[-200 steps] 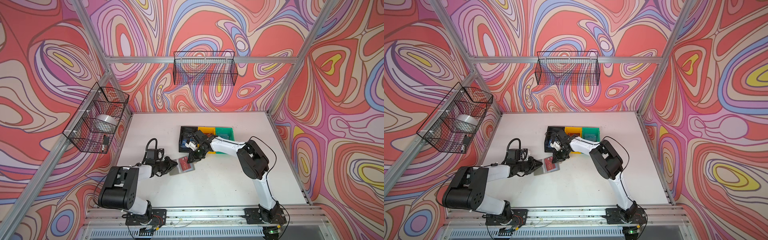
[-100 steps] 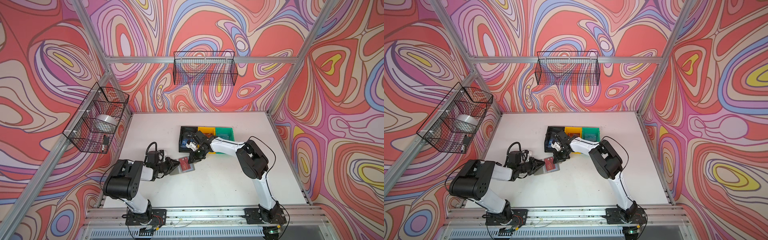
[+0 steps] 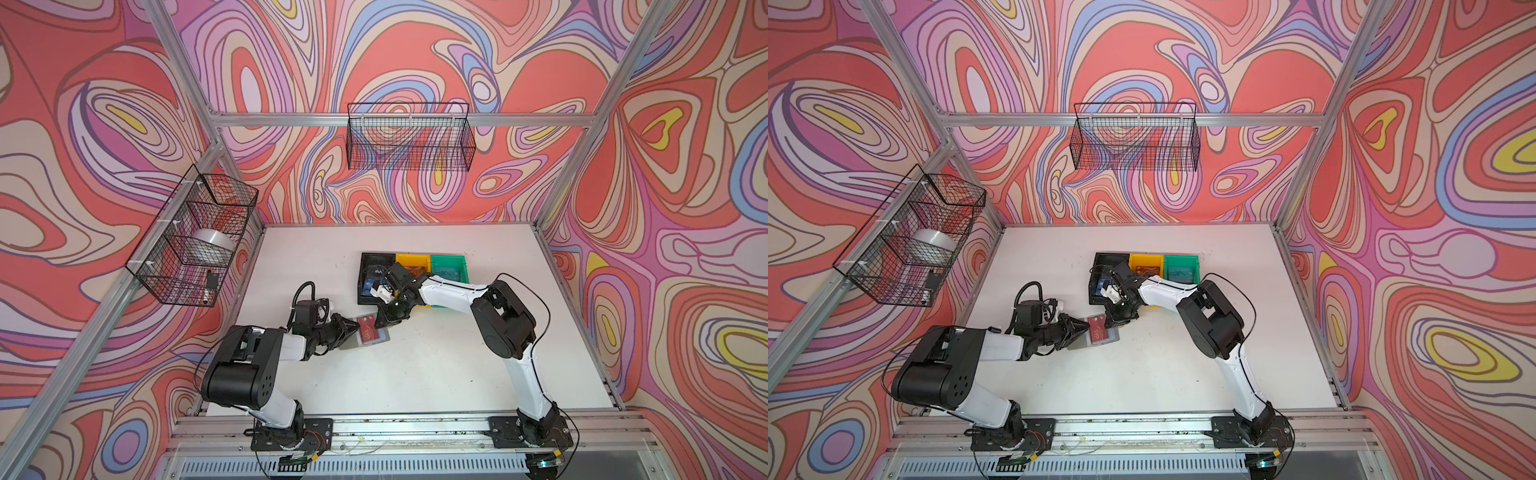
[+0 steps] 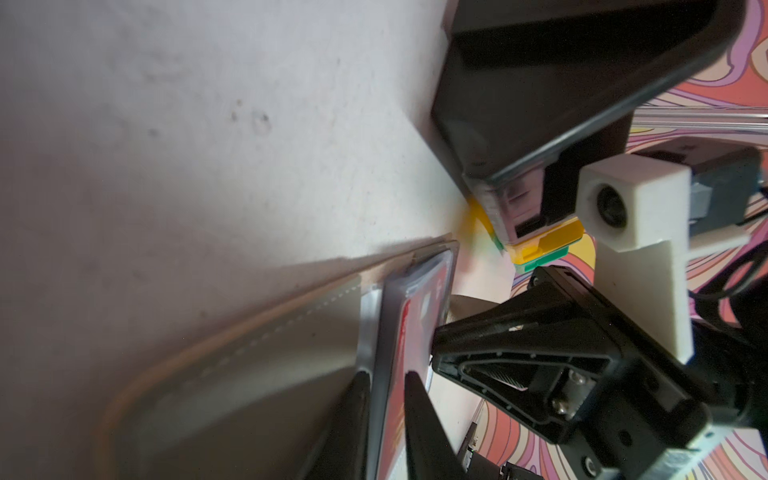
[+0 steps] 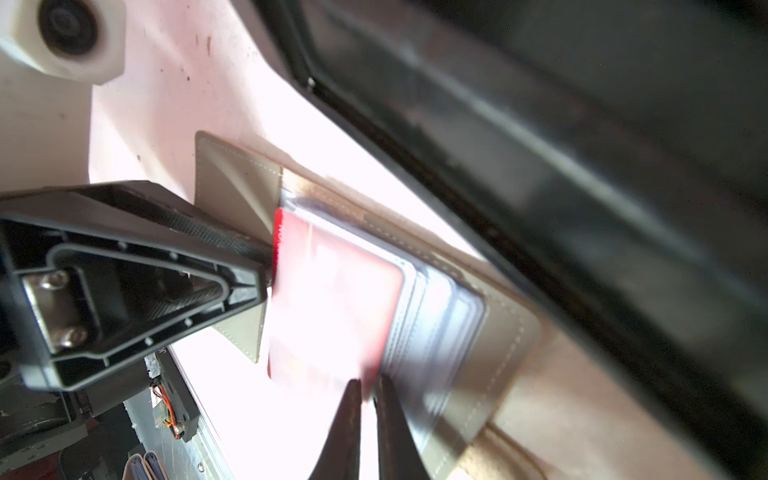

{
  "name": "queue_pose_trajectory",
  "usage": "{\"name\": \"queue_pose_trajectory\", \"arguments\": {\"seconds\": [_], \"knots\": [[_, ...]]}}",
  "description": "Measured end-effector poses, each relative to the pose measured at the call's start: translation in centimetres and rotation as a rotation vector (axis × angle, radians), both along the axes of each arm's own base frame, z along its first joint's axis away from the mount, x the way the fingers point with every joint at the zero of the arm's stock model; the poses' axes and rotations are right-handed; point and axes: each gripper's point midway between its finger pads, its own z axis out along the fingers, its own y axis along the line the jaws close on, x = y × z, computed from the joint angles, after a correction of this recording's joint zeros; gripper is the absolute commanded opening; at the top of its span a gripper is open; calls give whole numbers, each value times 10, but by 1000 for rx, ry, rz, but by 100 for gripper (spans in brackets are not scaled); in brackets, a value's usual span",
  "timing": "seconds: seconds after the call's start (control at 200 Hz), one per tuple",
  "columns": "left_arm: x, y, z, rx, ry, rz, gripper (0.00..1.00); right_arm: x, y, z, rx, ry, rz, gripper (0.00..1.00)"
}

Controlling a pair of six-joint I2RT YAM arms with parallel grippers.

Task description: Take the credit cards out of the card holder

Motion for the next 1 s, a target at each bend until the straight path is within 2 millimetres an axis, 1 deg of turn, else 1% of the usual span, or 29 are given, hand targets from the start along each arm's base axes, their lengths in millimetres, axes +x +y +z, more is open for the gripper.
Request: {"name": "queue_pose_trajectory", "arguments": {"seconds": [0.386, 0.656, 0.851, 0.997], "knots": [[-1, 0, -3, 22, 12, -7, 18, -1, 1, -1, 6, 6, 4, 12], [0, -2, -4, 41, 16, -15, 14, -1, 2, -1, 12, 9, 7, 12], [0, -2, -4, 44, 20, -14, 14, -1, 2, -1, 14, 9, 7, 12], [-1, -1, -5, 54, 16, -18, 18, -2, 2, -1, 14, 10, 8, 12]]}}
